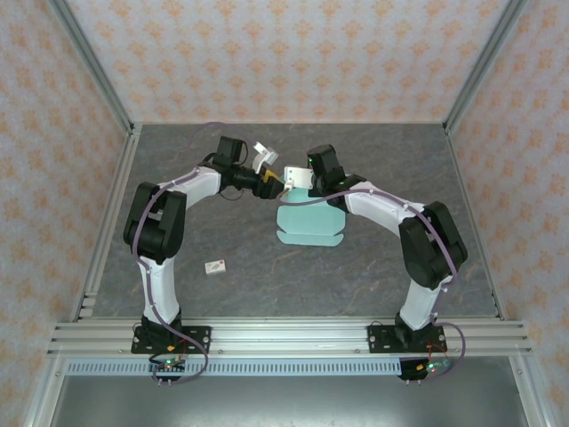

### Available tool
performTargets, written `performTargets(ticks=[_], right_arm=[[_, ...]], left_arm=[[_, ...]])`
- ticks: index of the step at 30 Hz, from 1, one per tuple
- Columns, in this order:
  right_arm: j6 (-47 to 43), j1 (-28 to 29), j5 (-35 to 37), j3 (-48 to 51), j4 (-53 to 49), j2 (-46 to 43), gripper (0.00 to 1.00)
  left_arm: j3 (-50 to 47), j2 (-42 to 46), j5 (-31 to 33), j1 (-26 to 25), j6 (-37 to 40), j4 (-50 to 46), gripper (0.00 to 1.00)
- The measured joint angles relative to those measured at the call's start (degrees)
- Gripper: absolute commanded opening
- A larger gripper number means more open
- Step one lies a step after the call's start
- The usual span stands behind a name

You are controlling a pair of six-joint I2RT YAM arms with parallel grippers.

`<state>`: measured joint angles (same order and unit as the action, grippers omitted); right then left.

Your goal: Fold the paper box

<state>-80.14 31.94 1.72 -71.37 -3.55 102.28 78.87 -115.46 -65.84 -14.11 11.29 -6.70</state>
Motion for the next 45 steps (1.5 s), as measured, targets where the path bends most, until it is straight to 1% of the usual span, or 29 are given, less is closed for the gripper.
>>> performTargets(ticks=[8,15,20,29,36,40,45], right_arm=[[0.61,-0.48,-0.04,-0.35,-0.76,0.02,0.0],[0.7,-0.5,-0.15,-0.55,-0.96,0.37,0.0],[1.27,-0.63,-0.15,-0.66,-0.98,0.48,0.0],[2.32,-0.87,-0.17,-0.87,-1.16,0.48,0.0],[2.97,-1.11,-0.2,-0.9,-1.18,0.48,0.0],[3.19,-1.25,-0.2,-0.9,-1.16,0.48,0.0],[3.21,-1.25,-0.63,-0.9,-1.16,0.48,0.0]], left_arm=[[0.28,-1.42,0.02,-0.79,1.95,-0.39,0.72],[0.28,-1.95,0.74,-0.92,2.12,0.0,0.63],[-0.24,-1.95,2.84,-1.2,0.61,2.93,0.56],[-1.01,-1.97,4.46,-1.81,-1.03,6.54,0.49],[-1.36,-2.08,7.28,-2.78,-2.47,8.79,0.44],[-2.25,-2.1,9.25,-2.78,-4.04,11.32,0.44],[-3.5,-2.1,11.58,-2.8,-5.46,14.03,0.48]])
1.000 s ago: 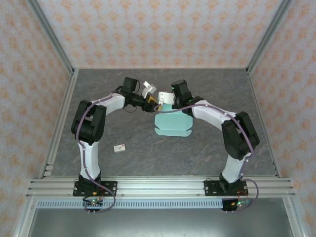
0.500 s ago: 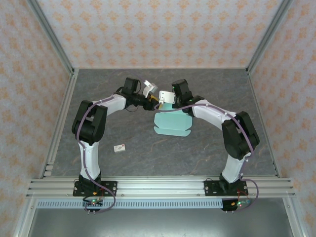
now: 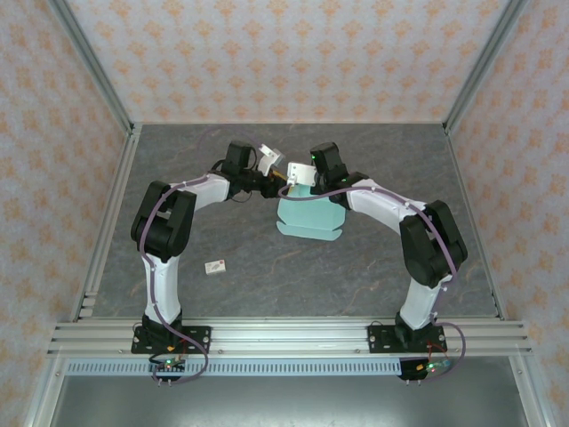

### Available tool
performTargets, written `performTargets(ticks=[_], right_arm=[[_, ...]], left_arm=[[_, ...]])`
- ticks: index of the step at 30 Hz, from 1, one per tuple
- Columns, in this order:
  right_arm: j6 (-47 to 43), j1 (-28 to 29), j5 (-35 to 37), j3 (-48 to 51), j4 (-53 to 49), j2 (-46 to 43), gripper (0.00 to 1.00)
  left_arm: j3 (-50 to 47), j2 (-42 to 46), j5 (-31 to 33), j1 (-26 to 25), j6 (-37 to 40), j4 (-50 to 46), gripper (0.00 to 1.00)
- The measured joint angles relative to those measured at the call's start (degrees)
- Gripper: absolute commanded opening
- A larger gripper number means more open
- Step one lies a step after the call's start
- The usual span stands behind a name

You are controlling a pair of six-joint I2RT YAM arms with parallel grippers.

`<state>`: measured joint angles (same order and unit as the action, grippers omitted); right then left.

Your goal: Fold the paper box

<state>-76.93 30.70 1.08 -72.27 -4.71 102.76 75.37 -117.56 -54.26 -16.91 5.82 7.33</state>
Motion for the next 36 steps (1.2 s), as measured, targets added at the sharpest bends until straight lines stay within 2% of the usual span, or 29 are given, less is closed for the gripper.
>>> performTargets(ticks=[7,16,27,36], right_arm=[[0.0,0.0,-0.48,-0.46,-0.09,0.0,0.0],[-0.02,0.0,-0.61,-0.94,-0.46,0.04,0.0],[-0.92,-0.5,0.55,-0.9,1.6,2.08,0.0],[-3.8,-0.52,1.29,3.04,9.05,2.1,0.0]], left_arm=[[-0.11,-0.09,1.62,-0.35,-0.09,1.05,0.55],[-0.11,-0.09,0.52,-0.35,2.25,0.02,0.6],[1.9,-0.26,-2.82,0.15,6.8,-7.15,0.62],[6.78,-2.75,-5.31,0.76,10.91,-14.23,0.62]])
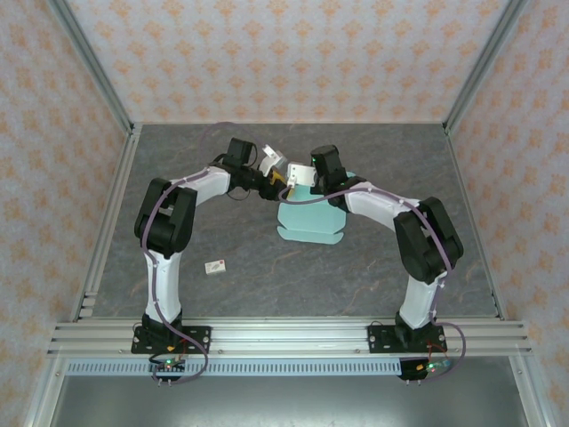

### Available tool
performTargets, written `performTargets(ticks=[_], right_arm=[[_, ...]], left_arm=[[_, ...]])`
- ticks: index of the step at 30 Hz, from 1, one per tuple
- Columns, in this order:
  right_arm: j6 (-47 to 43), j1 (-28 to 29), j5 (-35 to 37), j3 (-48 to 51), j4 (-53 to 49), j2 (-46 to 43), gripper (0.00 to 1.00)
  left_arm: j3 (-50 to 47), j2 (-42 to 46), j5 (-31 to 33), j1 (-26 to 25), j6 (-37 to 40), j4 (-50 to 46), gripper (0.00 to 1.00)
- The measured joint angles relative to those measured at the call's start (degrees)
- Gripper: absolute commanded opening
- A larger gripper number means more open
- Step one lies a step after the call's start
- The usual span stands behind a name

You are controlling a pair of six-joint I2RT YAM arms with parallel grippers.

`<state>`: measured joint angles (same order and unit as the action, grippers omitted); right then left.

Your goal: Fold the paper box

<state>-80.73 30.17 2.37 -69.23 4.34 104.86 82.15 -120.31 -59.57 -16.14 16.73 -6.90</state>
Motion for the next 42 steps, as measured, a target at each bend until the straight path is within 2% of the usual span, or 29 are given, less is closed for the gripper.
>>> performTargets(ticks=[15,23,33,42], right_arm=[[-5.44,0.07,0.31,7.43,13.51,0.0,0.0],[-7.85,0.74,1.07,10.03,20.02,0.44,0.0],[-9.6,0.98,1.55,11.41,24.63,1.49,0.0],[-11.76,0.98,2.21,12.9,29.57,2.71,0.0]], left_arm=[[2.03,-1.38,0.28,0.0,0.81,-3.06,0.51],[1.75,-1.38,3.02,-0.37,-0.63,-1.14,0.52],[0.76,-1.38,4.11,-0.63,-0.68,-0.57,0.58],[0.79,-1.38,4.31,-0.76,-0.17,-1.11,0.57]])
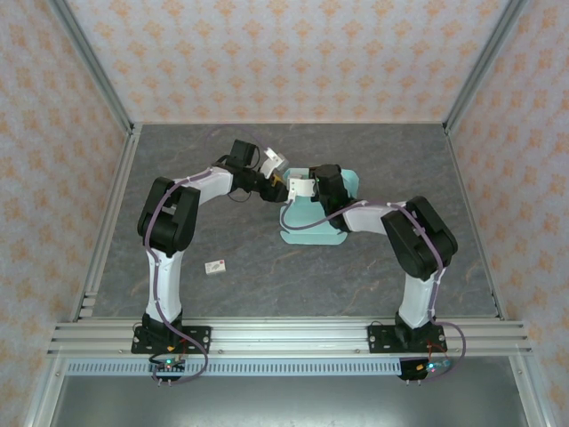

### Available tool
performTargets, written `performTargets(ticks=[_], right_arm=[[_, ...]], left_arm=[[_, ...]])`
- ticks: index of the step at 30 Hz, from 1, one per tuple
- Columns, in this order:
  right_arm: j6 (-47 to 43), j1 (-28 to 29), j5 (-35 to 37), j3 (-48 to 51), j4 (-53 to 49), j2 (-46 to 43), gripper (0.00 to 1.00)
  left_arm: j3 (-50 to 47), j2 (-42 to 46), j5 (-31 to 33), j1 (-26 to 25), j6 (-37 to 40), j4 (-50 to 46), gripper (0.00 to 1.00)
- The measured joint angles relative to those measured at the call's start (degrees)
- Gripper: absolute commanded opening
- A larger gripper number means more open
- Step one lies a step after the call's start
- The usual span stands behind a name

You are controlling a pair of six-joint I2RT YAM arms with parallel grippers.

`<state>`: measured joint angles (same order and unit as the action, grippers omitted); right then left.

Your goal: Fold the paper box

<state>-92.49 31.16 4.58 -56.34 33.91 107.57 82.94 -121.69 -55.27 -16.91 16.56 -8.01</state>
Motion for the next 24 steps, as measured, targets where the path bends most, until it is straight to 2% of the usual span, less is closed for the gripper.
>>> performTargets(ticks=[12,24], right_arm=[[-0.11,0.0,0.42,3.06,6.19,0.48,0.0],[-0.11,1.81,1.9,7.04,12.55,0.04,0.0]], left_arm=[[-3.3,0.44,3.52,-1.33,-1.99,4.11,0.49],[-7.54,2.93,9.55,-2.62,-5.79,7.54,0.47]])
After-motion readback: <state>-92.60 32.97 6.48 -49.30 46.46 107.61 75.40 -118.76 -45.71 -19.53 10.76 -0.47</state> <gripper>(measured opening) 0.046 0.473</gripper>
